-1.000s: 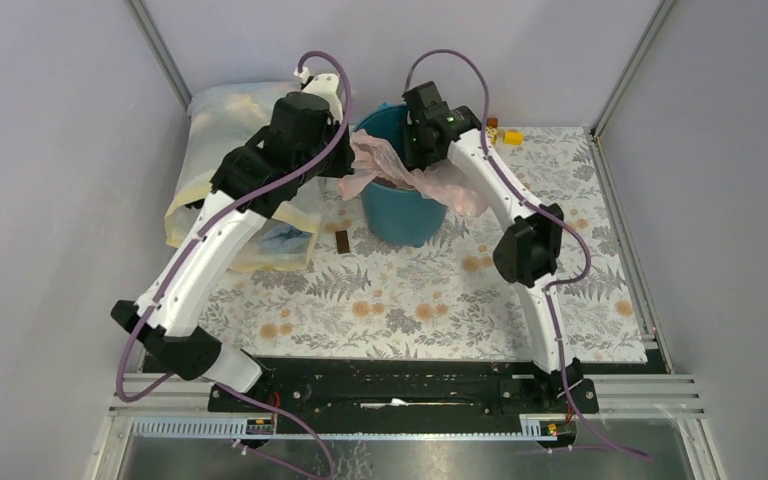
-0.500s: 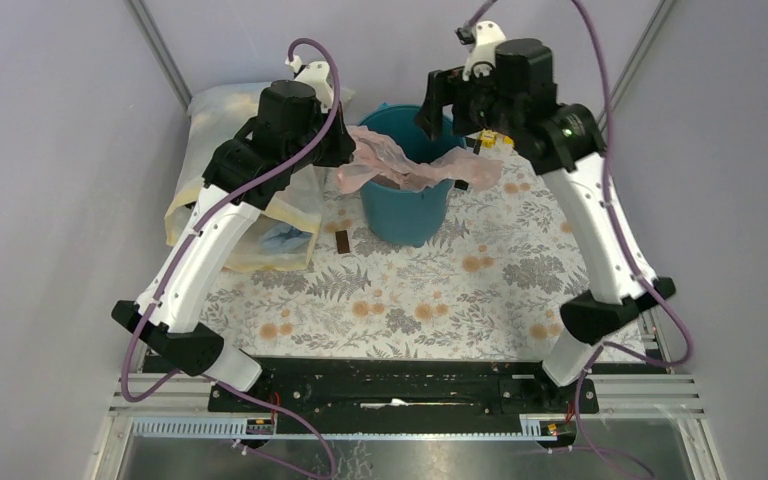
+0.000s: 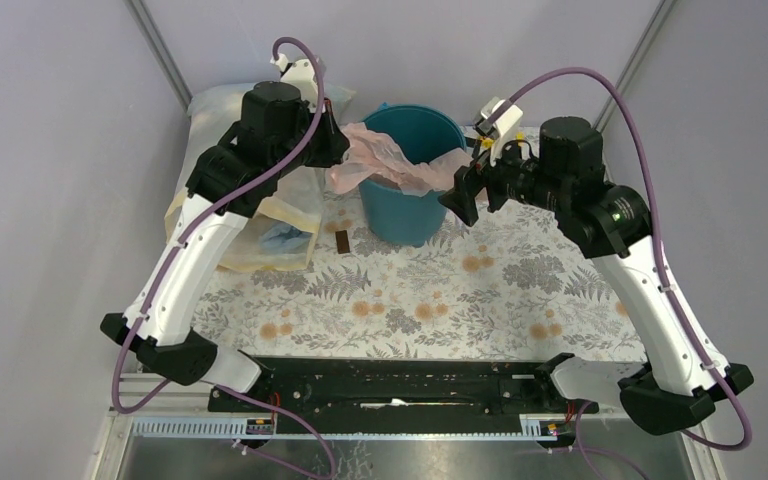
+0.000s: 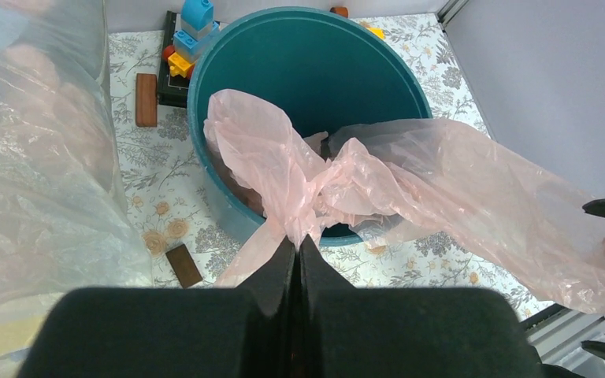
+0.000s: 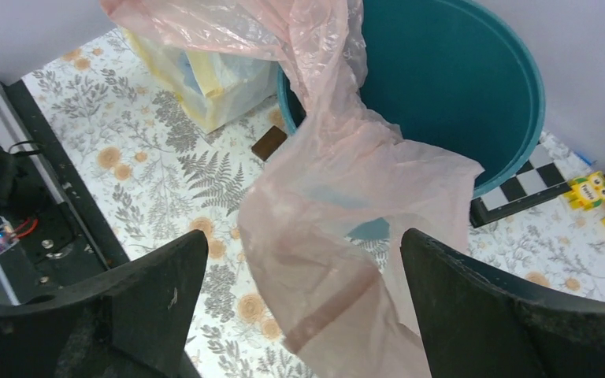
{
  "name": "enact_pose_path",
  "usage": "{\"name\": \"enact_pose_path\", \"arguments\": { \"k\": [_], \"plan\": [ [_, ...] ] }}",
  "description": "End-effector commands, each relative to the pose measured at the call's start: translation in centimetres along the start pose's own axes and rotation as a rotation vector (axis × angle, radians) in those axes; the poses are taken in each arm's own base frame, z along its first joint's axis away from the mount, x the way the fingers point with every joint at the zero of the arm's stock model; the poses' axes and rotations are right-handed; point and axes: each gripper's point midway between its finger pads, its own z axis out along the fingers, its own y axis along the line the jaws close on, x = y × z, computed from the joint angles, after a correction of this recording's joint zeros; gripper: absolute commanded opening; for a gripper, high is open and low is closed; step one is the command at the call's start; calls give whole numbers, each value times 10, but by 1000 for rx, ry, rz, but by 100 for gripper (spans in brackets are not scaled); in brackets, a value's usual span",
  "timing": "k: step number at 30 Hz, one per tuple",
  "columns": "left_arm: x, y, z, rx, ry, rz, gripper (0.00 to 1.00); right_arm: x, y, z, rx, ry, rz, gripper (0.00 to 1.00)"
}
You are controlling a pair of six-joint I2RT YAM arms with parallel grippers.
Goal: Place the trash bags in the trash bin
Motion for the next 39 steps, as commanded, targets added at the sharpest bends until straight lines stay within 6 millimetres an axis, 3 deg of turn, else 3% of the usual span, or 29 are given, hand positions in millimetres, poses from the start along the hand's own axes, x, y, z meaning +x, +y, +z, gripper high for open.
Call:
{"name": "enact_pose_path", "arguments": {
  "k": [1, 12, 14, 17, 20, 23, 29, 34, 39],
  "plan": [
    [-24, -3, -22, 18, -86, -13, 0, -16, -14, -1, 63, -82, -115, 100],
    [-25, 6, -21, -31, -85, -1, 0, -25, -43, -26, 273, -140, -129, 97],
    [-25, 9, -21, -48, -89, 0, 0, -30, -47, -32, 307, -164, -123, 60],
    [-27, 19, -22, -98, -98, 4, 0, -41, -52, -41, 358, -211, -90, 18],
    [-28, 32, -23, -167, -103, 12, 0, -47, -54, -40, 366, -223, -53, 3],
    [-29, 40, -25, -211, -103, 21, 0, -42, -69, -34, 440, -174, 20, 0],
    [-37, 65, -36, -351, -134, 35, 0, -45, -115, -41, 708, -147, 156, 0],
    [-36, 75, -17, -400, -104, 49, 1, -56, -130, -21, 731, -132, 244, 0],
    [-31, 92, 1, -467, -71, 52, 14, -44, -154, -12, 783, -90, 320, 0]
  ]
}}
